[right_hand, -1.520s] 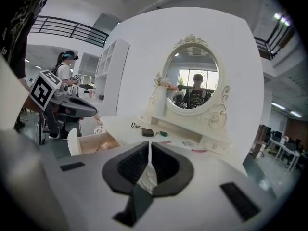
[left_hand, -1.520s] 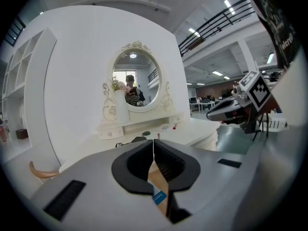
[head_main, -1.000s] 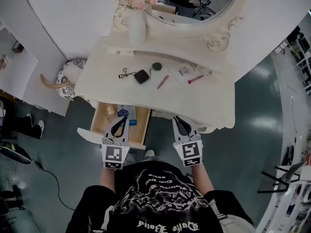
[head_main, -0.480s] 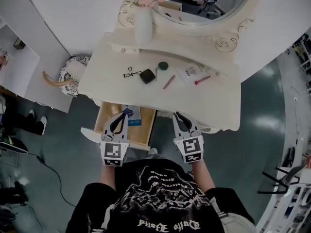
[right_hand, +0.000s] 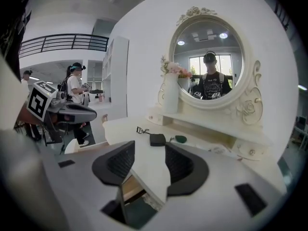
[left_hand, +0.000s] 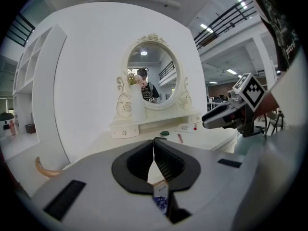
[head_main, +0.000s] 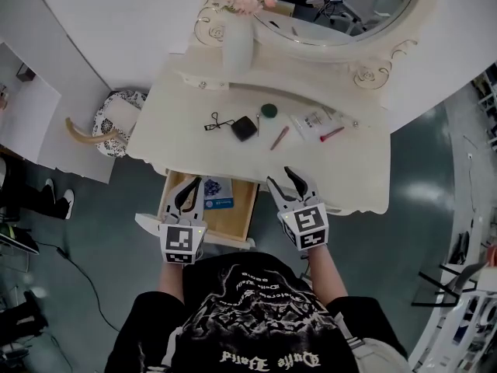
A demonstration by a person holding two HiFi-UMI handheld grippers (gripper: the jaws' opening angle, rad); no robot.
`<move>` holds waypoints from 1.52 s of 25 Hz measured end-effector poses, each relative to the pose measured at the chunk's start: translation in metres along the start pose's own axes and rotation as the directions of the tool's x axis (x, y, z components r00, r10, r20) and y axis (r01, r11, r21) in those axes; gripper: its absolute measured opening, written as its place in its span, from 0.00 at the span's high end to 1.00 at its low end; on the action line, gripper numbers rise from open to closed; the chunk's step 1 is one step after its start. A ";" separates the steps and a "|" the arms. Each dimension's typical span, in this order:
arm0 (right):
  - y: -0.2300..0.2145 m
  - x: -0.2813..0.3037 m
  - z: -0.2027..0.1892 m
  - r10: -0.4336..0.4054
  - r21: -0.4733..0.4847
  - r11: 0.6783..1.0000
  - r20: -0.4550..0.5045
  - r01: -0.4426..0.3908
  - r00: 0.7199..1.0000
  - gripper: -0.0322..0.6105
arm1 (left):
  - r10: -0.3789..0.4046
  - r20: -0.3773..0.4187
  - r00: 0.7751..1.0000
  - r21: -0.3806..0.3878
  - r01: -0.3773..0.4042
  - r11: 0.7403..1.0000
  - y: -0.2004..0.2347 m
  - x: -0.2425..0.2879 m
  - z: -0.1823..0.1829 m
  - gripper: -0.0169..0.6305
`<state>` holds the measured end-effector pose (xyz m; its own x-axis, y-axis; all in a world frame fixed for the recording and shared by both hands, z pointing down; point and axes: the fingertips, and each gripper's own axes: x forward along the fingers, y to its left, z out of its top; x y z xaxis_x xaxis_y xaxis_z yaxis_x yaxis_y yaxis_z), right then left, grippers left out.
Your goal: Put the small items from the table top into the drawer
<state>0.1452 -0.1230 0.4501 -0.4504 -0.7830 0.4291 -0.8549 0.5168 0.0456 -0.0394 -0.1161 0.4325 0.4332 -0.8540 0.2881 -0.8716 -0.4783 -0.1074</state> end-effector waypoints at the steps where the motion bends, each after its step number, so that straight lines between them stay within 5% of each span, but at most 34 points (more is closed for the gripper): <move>1: 0.001 0.005 0.002 0.007 0.009 1.000 -0.004 -0.007 1.000 0.64 | 0.003 -0.004 1.000 -0.004 -0.003 1.000 0.004 0.000 -0.001 0.95; 11: -0.001 0.062 0.012 0.059 0.054 0.997 -0.064 -0.056 0.996 0.50 | 0.011 -0.042 0.999 -0.030 -0.012 0.999 0.035 0.003 -0.015 0.95; 38: -0.017 0.181 0.008 0.104 0.070 0.993 -0.241 -0.090 0.965 0.45 | 0.116 -0.144 0.983 -0.057 -0.125 0.990 0.106 -0.011 -0.051 0.95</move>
<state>0.0764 -0.2761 0.5197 -0.4618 -0.6179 0.6364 -0.8266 0.5599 -0.0562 -0.1486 -0.1468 0.4664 0.2916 -0.8653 0.4077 -0.9307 -0.3550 -0.0878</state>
